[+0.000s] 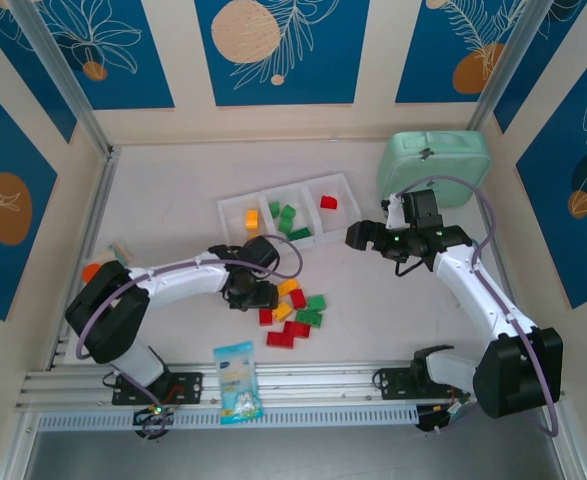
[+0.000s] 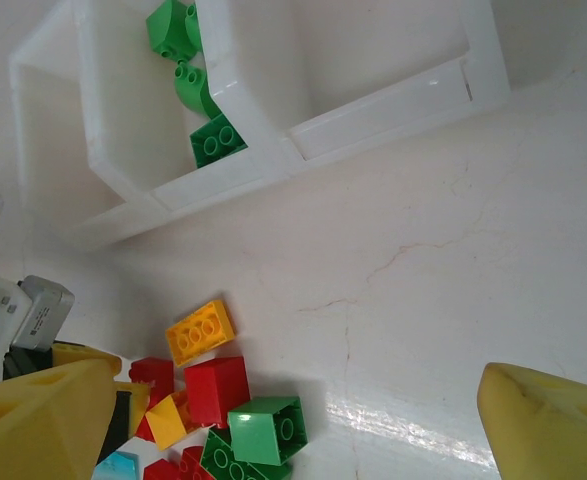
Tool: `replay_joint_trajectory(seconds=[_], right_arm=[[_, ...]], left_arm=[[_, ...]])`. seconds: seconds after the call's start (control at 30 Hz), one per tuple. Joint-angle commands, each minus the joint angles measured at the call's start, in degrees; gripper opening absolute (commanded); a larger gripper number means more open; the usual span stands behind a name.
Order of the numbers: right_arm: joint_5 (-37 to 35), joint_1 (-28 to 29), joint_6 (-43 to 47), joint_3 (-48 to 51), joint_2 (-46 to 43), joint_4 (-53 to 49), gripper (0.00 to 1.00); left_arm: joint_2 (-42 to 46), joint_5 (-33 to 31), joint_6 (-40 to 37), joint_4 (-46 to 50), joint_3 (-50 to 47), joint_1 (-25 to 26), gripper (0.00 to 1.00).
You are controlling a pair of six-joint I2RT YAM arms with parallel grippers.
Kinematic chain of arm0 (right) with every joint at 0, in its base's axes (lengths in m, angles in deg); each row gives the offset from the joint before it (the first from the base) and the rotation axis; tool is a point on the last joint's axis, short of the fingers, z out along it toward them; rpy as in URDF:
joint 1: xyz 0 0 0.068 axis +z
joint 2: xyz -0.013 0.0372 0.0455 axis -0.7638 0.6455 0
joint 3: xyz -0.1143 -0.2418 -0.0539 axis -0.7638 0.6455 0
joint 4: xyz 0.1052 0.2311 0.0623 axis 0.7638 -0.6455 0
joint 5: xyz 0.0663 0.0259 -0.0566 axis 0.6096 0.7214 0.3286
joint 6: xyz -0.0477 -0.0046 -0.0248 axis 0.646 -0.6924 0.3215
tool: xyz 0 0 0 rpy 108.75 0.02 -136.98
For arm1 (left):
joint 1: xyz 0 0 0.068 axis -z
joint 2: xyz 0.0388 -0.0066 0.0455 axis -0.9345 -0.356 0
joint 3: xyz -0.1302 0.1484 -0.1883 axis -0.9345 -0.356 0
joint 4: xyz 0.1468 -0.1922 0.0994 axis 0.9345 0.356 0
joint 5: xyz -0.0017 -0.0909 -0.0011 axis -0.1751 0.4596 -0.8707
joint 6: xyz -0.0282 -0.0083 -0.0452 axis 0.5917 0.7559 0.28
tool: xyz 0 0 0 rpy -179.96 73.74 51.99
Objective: Sort the legos into containers by color
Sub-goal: Move the lego to the bottom-center of the table.
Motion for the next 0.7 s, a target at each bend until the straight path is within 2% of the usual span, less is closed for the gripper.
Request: replay_joint_trajectory(seconds=[0.0, 0.2, 0.37, 0.47, 0.67], right_arm=[[1.2, 0.4, 0.3, -0.8, -0.2, 0.0, 0.94], [1.1, 0.5, 0.4, -0.8, 0.3, 0.0, 0.94], [1.0, 0.4, 0.5, -0.8, 0.0, -0.3, 0.94], [0.9, 0.5, 0.6, -0.8, -0.1, -0.2, 0.94], [0.8, 0.5, 0.6, -0.7, -0.2, -0.3, 0.94]], left_arm=[[-2.0, -2.5, 1.7, 0.2, -0.1, 0.7, 0.62], [-2.9, -1.1, 2.4, -3.4, -1.2, 1.0, 0.61], [-2.5, -10.2, 1.9, 3.5, -0.4, 1.0, 0.61], [-0.7, -12.1, 2.5, 3.6, -1.7, 0.7, 0.6], [0.3, -7.5, 4.6, -0.9, -4.9, 0.7, 0.44]])
